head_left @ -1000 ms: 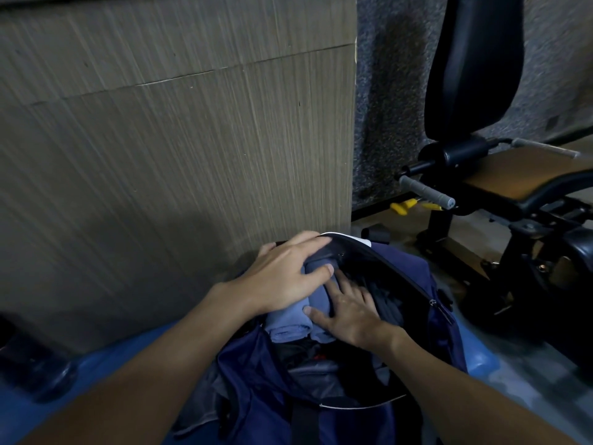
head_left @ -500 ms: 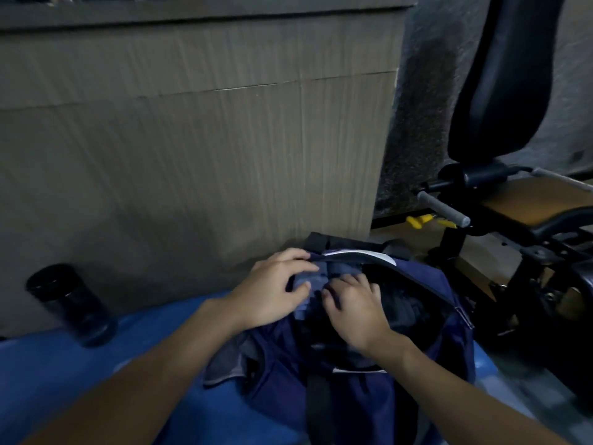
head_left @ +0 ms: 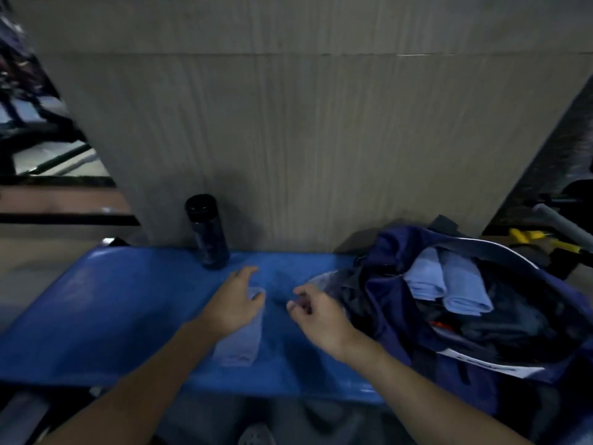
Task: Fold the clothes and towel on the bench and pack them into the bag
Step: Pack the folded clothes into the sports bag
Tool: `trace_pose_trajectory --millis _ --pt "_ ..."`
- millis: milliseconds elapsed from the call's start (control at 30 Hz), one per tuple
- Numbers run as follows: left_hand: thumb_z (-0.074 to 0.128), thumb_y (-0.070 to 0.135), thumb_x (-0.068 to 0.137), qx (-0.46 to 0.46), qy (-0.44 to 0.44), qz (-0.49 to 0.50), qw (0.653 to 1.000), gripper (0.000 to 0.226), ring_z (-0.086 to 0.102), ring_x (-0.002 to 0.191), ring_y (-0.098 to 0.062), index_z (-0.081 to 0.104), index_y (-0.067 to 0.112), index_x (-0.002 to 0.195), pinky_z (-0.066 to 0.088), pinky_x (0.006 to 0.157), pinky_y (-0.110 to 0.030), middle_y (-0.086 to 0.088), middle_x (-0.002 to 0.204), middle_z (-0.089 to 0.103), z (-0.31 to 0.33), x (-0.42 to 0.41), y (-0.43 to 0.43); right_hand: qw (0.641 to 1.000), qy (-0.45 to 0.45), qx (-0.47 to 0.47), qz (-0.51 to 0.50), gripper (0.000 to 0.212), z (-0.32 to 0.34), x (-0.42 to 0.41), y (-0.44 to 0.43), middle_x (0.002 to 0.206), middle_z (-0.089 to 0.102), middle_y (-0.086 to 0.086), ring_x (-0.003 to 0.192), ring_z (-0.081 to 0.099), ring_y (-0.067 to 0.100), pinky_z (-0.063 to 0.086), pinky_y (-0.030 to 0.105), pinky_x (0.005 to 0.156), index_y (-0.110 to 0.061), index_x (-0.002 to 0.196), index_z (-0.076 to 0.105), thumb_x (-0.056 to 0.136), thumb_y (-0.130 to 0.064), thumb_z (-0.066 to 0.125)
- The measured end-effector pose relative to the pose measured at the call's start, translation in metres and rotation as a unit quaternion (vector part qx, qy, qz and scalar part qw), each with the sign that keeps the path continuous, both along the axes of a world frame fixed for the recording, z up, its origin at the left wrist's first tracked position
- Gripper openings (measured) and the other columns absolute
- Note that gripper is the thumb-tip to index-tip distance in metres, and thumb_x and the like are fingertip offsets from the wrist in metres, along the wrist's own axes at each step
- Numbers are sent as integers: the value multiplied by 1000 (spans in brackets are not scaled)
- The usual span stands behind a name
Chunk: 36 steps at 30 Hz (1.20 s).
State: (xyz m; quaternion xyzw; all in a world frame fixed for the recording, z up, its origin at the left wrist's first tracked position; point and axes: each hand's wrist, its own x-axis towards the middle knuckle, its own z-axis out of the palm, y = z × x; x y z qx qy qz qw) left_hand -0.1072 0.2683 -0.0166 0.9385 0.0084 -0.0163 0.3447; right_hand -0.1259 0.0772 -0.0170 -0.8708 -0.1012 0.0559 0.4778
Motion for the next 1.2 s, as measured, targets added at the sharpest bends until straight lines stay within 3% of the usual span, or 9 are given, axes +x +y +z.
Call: trace_pose_trajectory --millis 200,267,367,533,700,767,933,1100,1200 --pt "58 9 92 -49 84 68 993 34 54 94 -24 47 20 123 42 73 -31 -15 121 50 -47 -12 39 986 162 4 21 44 -33 6 45 78 52 -7 71 52 7 39 14 60 -15 127 39 94 -31 62" --pt "61 9 91 -78 75 76 991 40 57 98 -23 45 21 125 45 76 -31 -12 120 54 -56 -13 40 984 175 22 11 41 -43 8 53 83 54 -7 75 55 6 43 10 64 -14 119 38 92 -27 66" --pt "66 10 89 -131 75 85 985 53 59 105 -22 41 20 134 50 83 -33 -7 120 59 -64 -12 39 983 178 38 12 48 -54 10 61 101 56 -3 98 58 16 51 27 80 -19 117 35 87 -26 72" --pt "78 22 82 -253 123 132 950 89 63 109 -25 23 32 151 57 82 -35 -11 127 60 -65 -11 36 982 181 53 21 54 -61 8 63 102 61 1 95 60 16 52 26 72 -16 126 44 82 -11 73" --pt "80 30 78 -382 120 187 897 48 72 94 -30 63 8 117 58 87 -53 -16 109 72 -43 -7 24 974 166 151 38 45 -49 2 55 99 62 1 83 60 4 53 20 70 -13 119 50 81 6 67" --pt "70 16 90 -436 121 163 877 27 71 94 -37 65 3 113 57 86 -56 -21 104 73 -26 -7 16 970 157 186 28 47 -35 0 49 104 63 4 86 60 6 52 18 72 -16 121 51 82 2 69" --pt "65 13 94 -504 88 76 856 33 69 104 -36 58 3 126 58 86 -49 -20 116 70 26 -3 -21 940 149 307 -25 53 14 -5 11 111 64 1 93 67 9 54 20 71 -33 128 41 88 -20 72" --pt "70 15 90 -474 67 -16 878 37 72 100 -31 57 9 125 59 83 -47 -16 114 71 71 -1 -90 926 109 358 -45 60 48 -13 -49 114 68 6 101 70 18 57 41 88 -40 139 37 91 -25 68" --pt "75 25 76 -436 58 -53 896 50 72 99 -28 58 12 122 58 87 -51 -11 112 73 85 -1 -139 932 32 355 -65 56 58 -22 -91 109 72 4 100 70 20 58 41 87 -37 138 40 93 -14 64"
